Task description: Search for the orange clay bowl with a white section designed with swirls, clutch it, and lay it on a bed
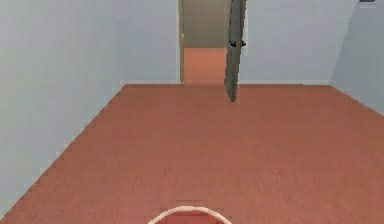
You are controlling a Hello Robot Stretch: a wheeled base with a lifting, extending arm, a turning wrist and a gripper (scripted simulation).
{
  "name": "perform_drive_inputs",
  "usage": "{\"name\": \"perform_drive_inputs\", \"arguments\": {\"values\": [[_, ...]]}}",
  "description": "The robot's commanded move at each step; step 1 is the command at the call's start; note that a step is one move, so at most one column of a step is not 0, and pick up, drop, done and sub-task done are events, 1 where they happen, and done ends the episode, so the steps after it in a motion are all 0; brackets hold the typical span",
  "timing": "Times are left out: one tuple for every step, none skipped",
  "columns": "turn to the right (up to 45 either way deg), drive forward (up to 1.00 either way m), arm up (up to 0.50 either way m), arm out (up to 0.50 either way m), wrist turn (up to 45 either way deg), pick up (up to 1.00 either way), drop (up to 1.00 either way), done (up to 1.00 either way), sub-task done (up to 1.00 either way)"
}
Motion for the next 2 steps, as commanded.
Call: {"name": "perform_drive_inputs", "arguments": {"values": [[0.0,1.00,0.00,0.00,0.0,0.00,0.00,0.00,0.00],[0.0,1.00,0.00,0.00,0.0,0.00,0.00,0.00,0.00]]}}
